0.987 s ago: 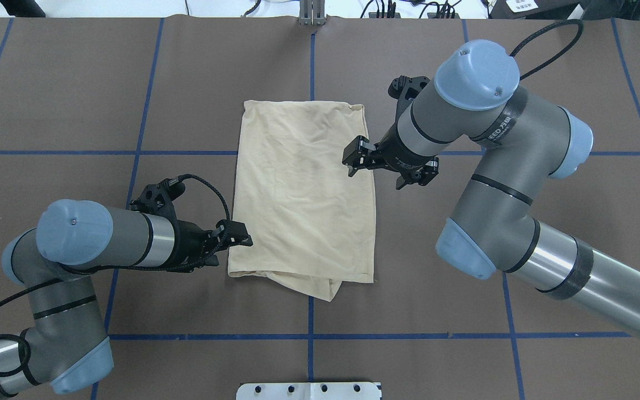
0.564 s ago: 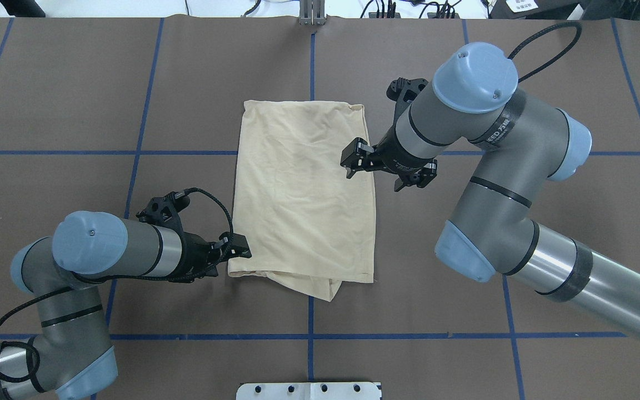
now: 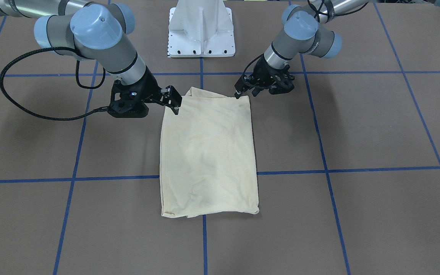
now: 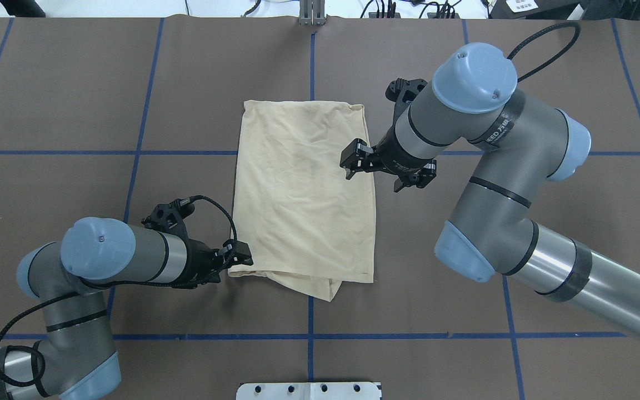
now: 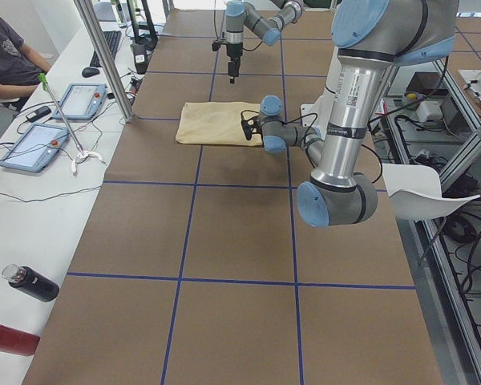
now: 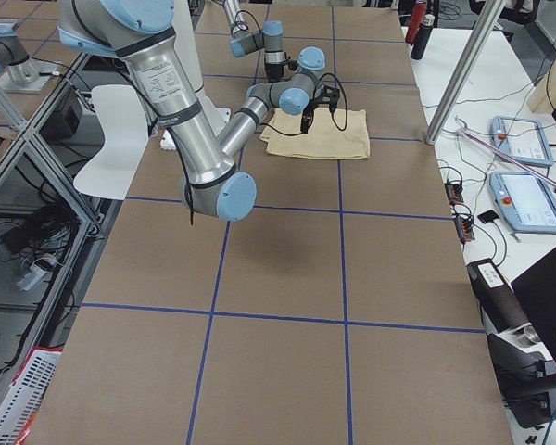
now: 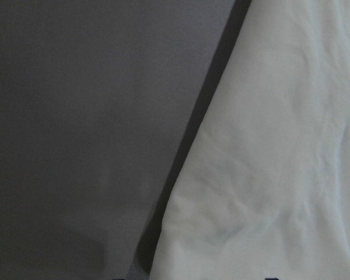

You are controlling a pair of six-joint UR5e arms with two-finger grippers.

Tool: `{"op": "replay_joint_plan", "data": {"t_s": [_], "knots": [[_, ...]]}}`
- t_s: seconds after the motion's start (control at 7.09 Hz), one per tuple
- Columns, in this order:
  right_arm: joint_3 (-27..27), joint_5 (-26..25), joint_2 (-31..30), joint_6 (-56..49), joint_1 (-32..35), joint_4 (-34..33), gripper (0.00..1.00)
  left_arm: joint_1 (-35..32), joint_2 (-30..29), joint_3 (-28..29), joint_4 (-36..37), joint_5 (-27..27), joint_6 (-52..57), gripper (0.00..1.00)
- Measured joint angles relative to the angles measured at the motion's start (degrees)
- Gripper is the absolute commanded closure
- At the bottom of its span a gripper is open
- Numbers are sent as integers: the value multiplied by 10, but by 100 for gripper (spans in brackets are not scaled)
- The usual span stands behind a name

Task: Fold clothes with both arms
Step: 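Lower the left gripper to the shirt's near corner while the right gripper hovers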

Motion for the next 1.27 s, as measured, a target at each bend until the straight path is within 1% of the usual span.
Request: {"op": "replay_joint_plan", "data": {"t_s": [0.42,1.27], "knots": [[-1,0,1,0,0,0,0,1,-17,4,38,0,7,16],[0,2,1,-1,0,0,0,0,-20,12,42,0,8,17]]}}
